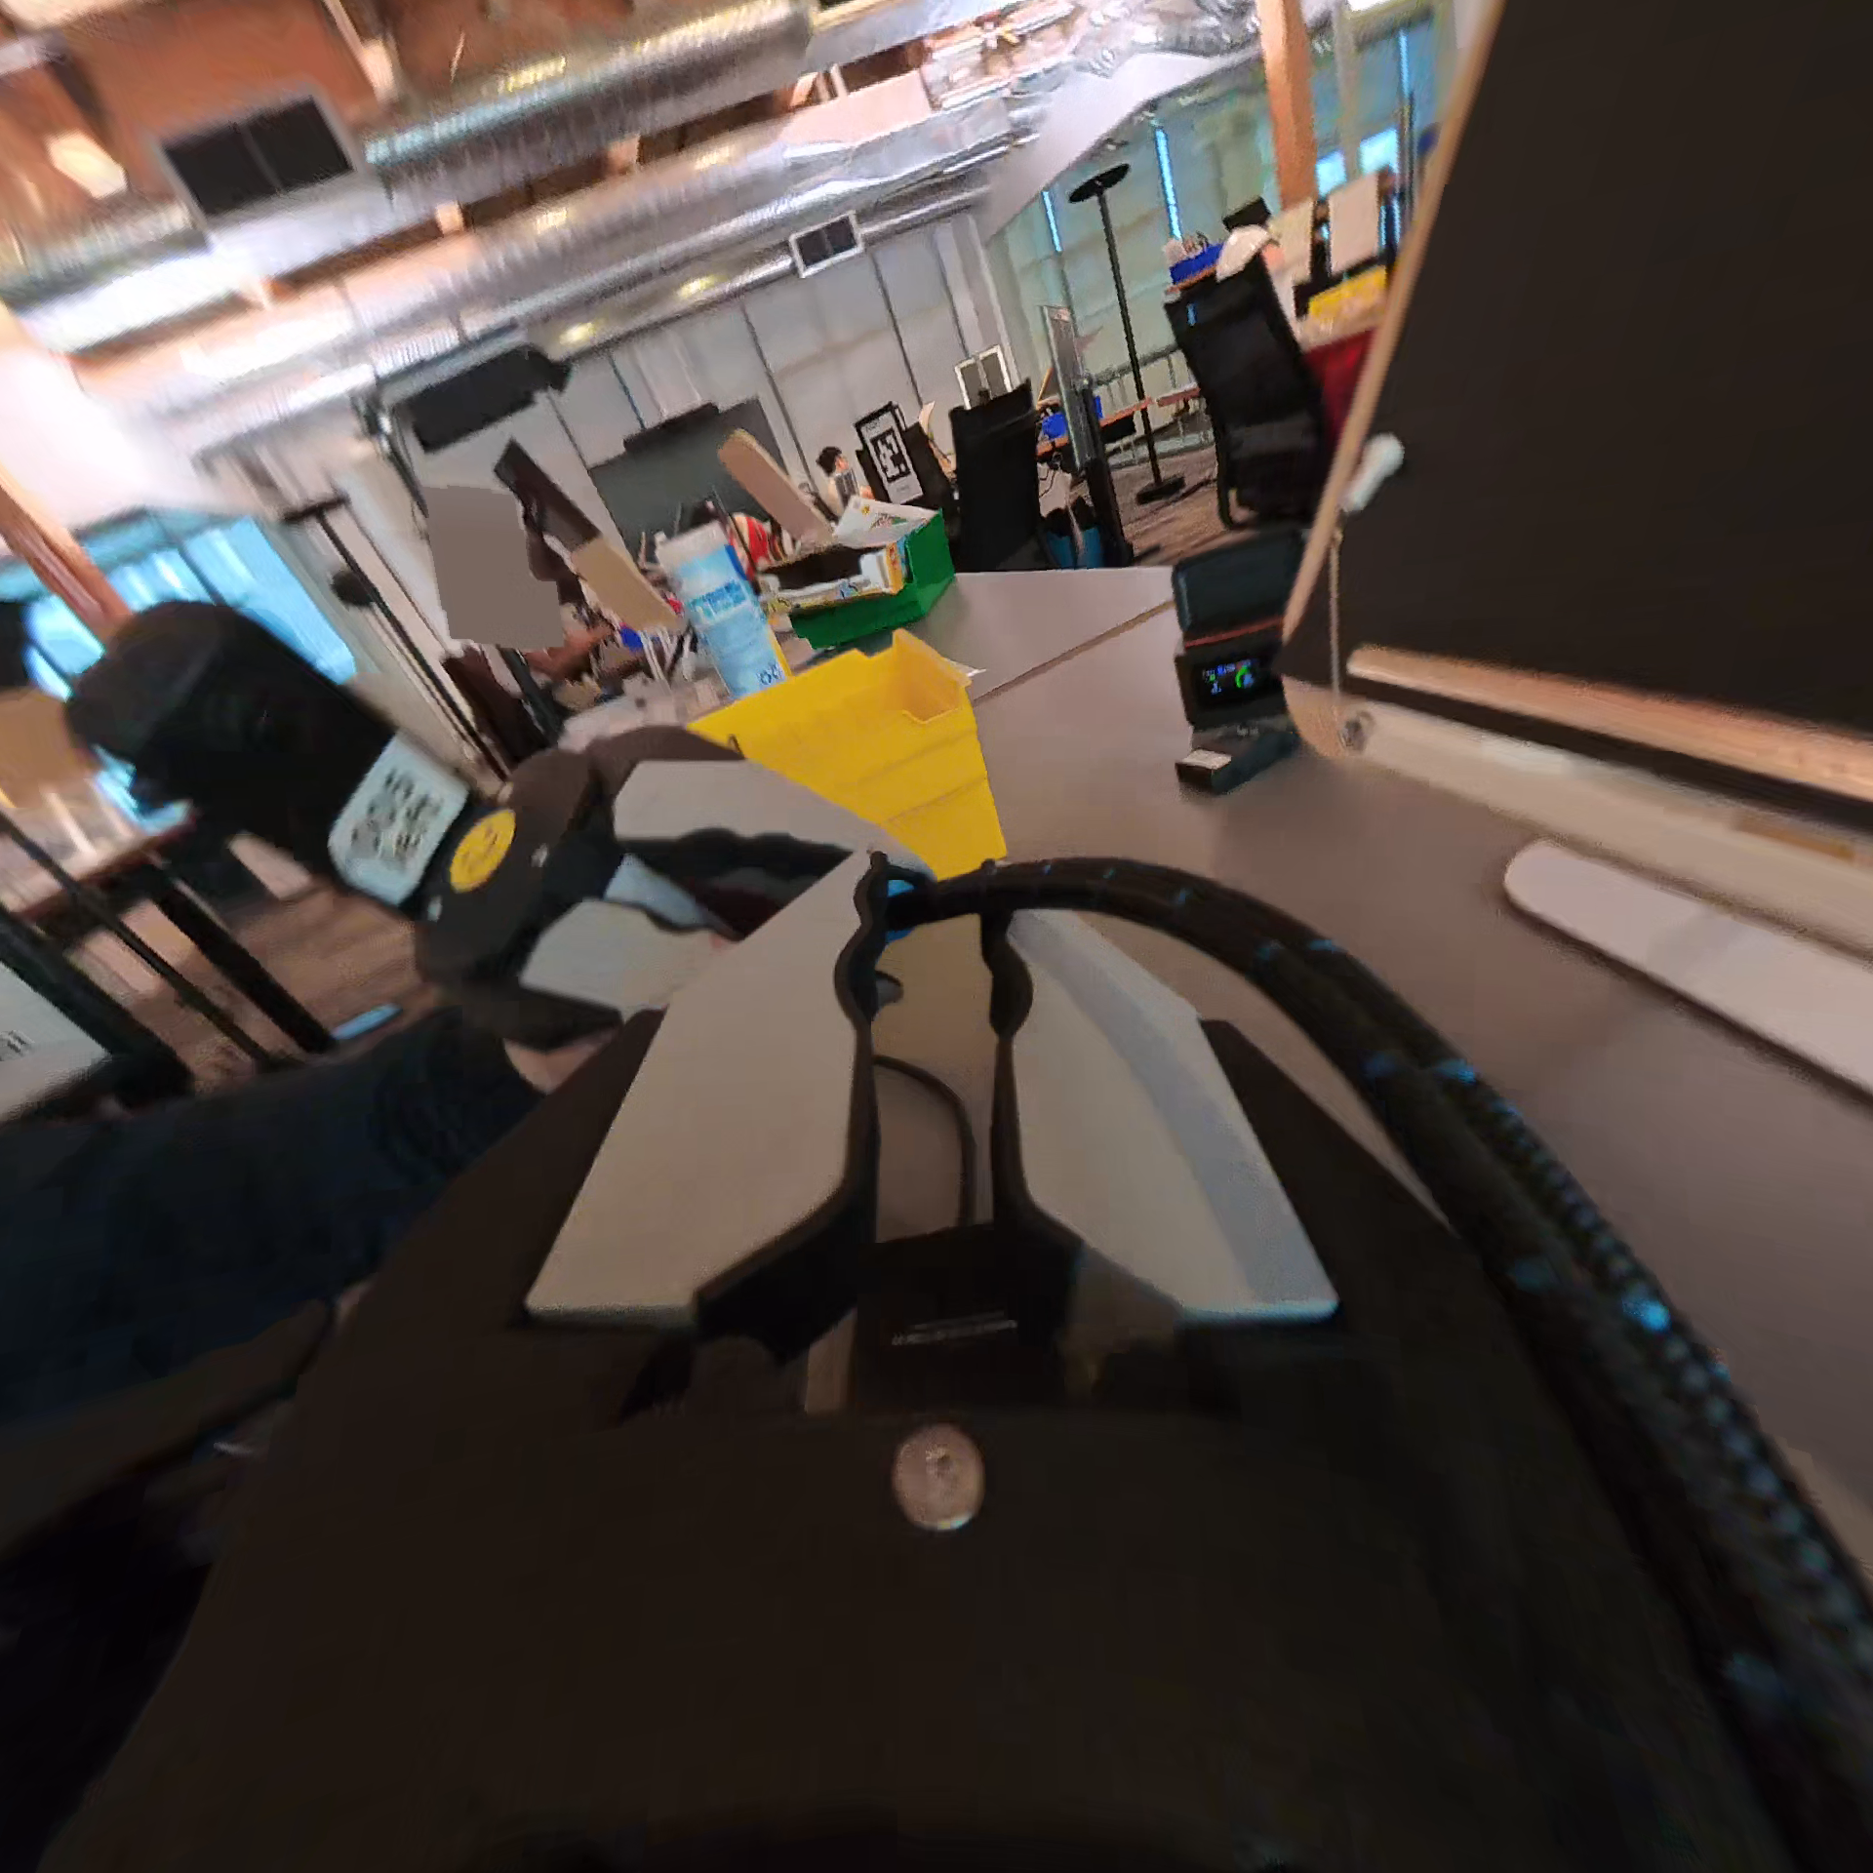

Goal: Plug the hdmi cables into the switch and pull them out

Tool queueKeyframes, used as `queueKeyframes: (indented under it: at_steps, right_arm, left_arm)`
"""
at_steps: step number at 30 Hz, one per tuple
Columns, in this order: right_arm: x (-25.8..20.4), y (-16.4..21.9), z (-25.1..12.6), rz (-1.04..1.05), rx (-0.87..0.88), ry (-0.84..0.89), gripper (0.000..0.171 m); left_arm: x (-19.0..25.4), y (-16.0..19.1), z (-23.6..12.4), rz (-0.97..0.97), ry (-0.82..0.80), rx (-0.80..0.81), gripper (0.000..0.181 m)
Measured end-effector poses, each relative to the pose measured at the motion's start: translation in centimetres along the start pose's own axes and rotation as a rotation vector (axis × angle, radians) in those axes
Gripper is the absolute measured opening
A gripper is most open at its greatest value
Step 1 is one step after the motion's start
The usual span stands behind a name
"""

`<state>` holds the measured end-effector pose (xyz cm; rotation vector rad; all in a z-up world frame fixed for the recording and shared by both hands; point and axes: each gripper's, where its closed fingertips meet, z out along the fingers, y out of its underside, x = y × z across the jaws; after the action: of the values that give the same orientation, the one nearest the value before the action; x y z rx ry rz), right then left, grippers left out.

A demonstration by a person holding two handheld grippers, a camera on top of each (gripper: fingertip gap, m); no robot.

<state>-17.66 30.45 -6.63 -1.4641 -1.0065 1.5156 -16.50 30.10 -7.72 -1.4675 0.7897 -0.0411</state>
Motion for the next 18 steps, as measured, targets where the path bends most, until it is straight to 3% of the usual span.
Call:
queueKeyframes:
  at_steps: [5,11,15,18]
  right_arm:
    - [-1.9,0.1,0.1,-0.16,-0.022,-0.052,0.015]
    - [-3.2,-0.5,-0.7,-0.243,0.009,-0.083,0.013]
    - [-1.9,-0.4,-0.5,-0.154,-0.003,-0.002,0.004]
    - [-0.8,0.3,-0.4,-0.026,-0.01,0.025,0.005]
  left_arm:
    - [0.7,-0.8,-1.5,-0.208,0.197,0.09,0.018]
    - [1.4,-2.4,-2.1,-0.254,0.25,0.179,0.018]
    - [0.1,-1.4,-1.6,-0.316,0.155,0.146,0.001]
    - [0.3,-0.4,-1.8,-0.183,0.031,0.114,0.004]
